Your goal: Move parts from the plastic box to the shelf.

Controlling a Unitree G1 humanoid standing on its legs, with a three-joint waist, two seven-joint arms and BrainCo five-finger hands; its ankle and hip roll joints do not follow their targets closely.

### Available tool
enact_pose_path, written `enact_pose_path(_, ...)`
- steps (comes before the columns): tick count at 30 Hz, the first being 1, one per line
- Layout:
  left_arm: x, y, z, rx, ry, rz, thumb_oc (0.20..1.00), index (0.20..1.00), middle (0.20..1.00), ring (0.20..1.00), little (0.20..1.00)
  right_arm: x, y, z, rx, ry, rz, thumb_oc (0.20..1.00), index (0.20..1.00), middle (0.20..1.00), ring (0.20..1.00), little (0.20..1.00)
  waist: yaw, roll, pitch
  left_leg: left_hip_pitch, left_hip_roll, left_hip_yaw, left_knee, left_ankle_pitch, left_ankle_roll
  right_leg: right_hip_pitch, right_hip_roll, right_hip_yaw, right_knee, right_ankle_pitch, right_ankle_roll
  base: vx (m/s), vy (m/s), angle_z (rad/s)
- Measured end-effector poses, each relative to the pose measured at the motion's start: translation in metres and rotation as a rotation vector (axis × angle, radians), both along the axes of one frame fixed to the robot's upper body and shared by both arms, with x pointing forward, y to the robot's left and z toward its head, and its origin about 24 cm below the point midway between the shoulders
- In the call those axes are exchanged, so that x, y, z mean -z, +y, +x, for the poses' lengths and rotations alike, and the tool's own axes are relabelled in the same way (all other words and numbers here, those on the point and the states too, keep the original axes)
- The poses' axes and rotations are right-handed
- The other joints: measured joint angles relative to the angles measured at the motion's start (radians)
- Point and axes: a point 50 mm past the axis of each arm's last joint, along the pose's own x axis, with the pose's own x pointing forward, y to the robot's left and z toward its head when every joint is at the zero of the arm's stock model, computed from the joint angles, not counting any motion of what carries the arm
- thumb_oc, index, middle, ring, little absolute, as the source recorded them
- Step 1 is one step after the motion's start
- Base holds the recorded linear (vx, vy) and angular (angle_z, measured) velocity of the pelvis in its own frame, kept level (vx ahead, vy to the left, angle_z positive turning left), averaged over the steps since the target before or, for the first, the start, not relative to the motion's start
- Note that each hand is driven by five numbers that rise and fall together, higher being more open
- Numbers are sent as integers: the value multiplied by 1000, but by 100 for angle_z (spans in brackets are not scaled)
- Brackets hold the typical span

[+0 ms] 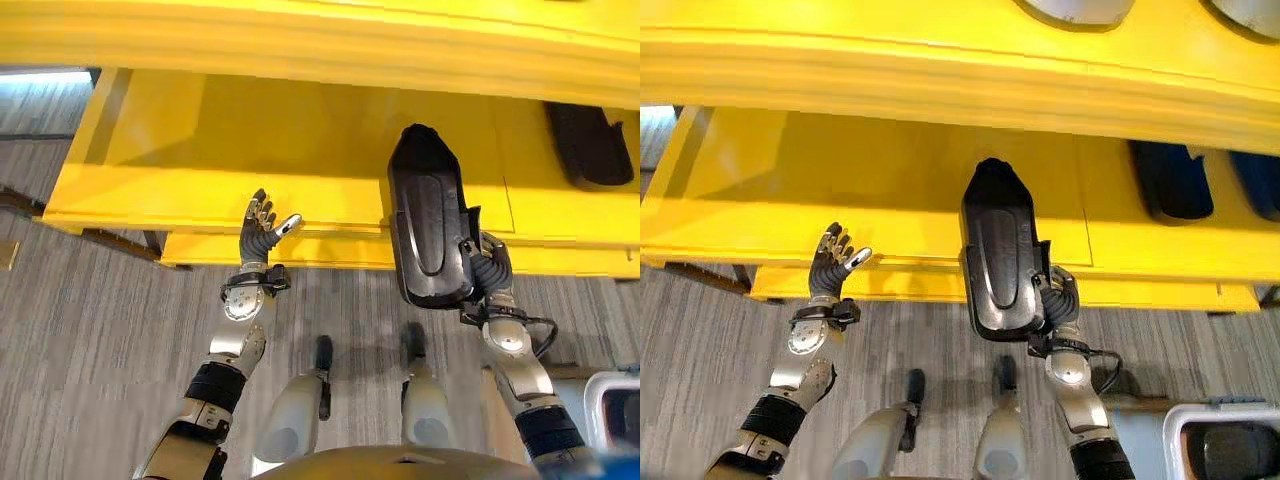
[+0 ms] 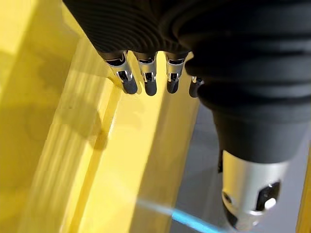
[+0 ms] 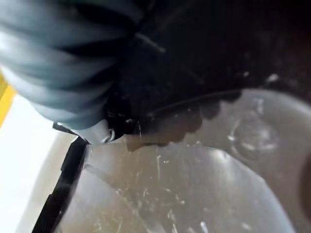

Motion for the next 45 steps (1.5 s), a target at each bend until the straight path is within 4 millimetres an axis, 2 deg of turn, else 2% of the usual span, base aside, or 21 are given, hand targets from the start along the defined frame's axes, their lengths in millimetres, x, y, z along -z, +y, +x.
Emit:
enact_pose_path(1,-2,4,-1,-13,-17,1,1000,1000,1000,1000,1000,-4,0,4,-1,-18,0,200,200,200,200,200,8,3,6,-26,16,-11,33,-14,-20,-1,14,-4,-2,-41,18,-10,-345,27)
enact_pose_path(2,-6,7,0,-28,-34,-8,1000,1000,1000,1000,1000,-9,-1,8,-1,-35,-6,200,200,200,200,200,9,16,15,-40,42,-27,50,-19,-41,-1,39,-30,-3,-57,17,-33,-361,16)
enact_pose_path(4,-11,9,-1,-35,-59,-14,1000,1000,1000,1000,1000,-14,-6,11,-1,-48,-35,200,200,200,200,200,9,23,19,-43,99,-60,36,-7,-81,1,98,-64,-2,-68,-7,-60,-302,18)
enact_pose_path(5,-12,8,-1,-35,-66,-18,1000,1000,1000,1000,1000,-19,-13,13,12,-62,-56,200,200,200,200,200,6,22,21,-38,141,-76,12,6,-107,2,137,-87,-3,-73,-37,-78,-312,8)
enact_pose_path(6,-13,9,-1,-40,-71,-22,1000,1000,1000,1000,1000,-23,-14,17,12,-73,-67,200,200,200,200,200,8,18,23,-25,163,-78,-11,16,-122,1,158,-88,-4,-73,-46,-61,-239,-2)
enact_pose_path(8,-13,10,-1,-45,-70,-23,1000,1000,1000,1000,1000,-32,-14,23,16,-104,-75,200,200,200,200,200,9,20,26,-10,194,-69,-37,27,-135,1,183,-87,-5,-72,-72,-33,-93,-15)
enact_pose_path(11,-14,8,0,-40,-76,-32,1000,1000,1000,1000,1000,-43,-13,31,15,-144,-83,200,200,200,200,200,6,30,34,3,215,-66,-73,47,-144,1,203,-87,-15,-65,-86,-42,-98,-9)
enact_pose_path(21,-11,-9,2,36,-58,-73,1000,1000,1000,1000,1000,-71,15,69,-87,-208,-96,200,200,200,200,200,33,59,50,22,220,-69,-100,72,-154,9,207,-97,-15,-57,-93,-26,-22,1)
enact_pose_path(24,-6,-12,2,52,-26,-77,1000,1000,1000,1000,1000,-85,22,96,-97,-201,-63,200,200,200,200,200,50,77,60,32,217,-76,-98,73,-154,25,204,-103,-14,-56,-94,-52,10,6)
enact_pose_path(27,-7,-12,2,51,-24,-95,1000,1000,1000,1000,1000,-100,25,111,-95,-207,-33,200,200,200,200,200,61,90,68,30,214,-79,-97,74,-154,25,203,-106,-13,-56,-94,-51,14,3)
enact_pose_path(28,-7,-13,2,56,-23,-102,1000,1000,1000,1000,1000,-110,24,123,-90,-202,-41,200,200,200,200,200,67,99,73,29,213,-79,-94,74,-154,24,201,-106,-11,-56,-94,-30,16,4)
enact_pose_path(32,-5,-19,1,88,-16,-96,1000,1000,1000,1000,1000,-139,15,140,-50,-223,-67,200,200,200,200,200,95,121,84,15,208,-90,-85,75,-153,18,198,-110,-8,-56,-94,-58,31,7)
enact_pose_path(33,-3,-23,-1,117,-5,-101,1000,1000,1000,1000,1000,-156,9,149,-3,-232,-72,200,200,200,200,200,107,132,89,1,205,-90,-79,75,-153,4,195,-109,-2,-56,-94,-63,36,4)
enact_pose_path(35,0,-23,-2,135,5,-97,1000,1000,1000,1000,1000,-171,7,152,12,-258,-59,200,200,200,200,200,108,139,94,-11,203,-91,-77,76,-152,-10,193,-110,5,-56,-94,-46,43,0)
enact_pose_path(36,2,-26,-3,157,15,-90,1000,1000,1000,1000,1000,-184,8,157,21,-269,-66,200,200,200,200,200,115,144,100,-26,199,-87,-67,78,-151,-29,190,-108,13,-56,-94,-43,43,-4)
enact_pose_path(38,2,-36,-4,226,23,-60,1000,1000,1000,1000,1000,-202,-1,162,67,-264,-85,200,200,200,200,200,124,158,108,-54,189,-85,-52,77,-147,-58,181,-107,29,-57,-93,-59,44,-3)
enact_pose_path(42,-1,-43,-1,265,16,-70,1000,1000,1000,1000,1000,-217,-8,165,107,-262,-86,200,200,200,200,200,132,160,125,-110,184,-77,-18,74,-143,-123,175,-94,70,-60,-92,-43,26,-7)
enact_pose_path(45,-6,-44,2,275,-1,-70,1000,1000,1000,1000,1000,-214,-19,165,148,-226,-91,200,200,200,200,200,133,159,159,-126,182,-75,-2,73,-143,-143,174,-88,90,-61,-92,-22,15,-4)
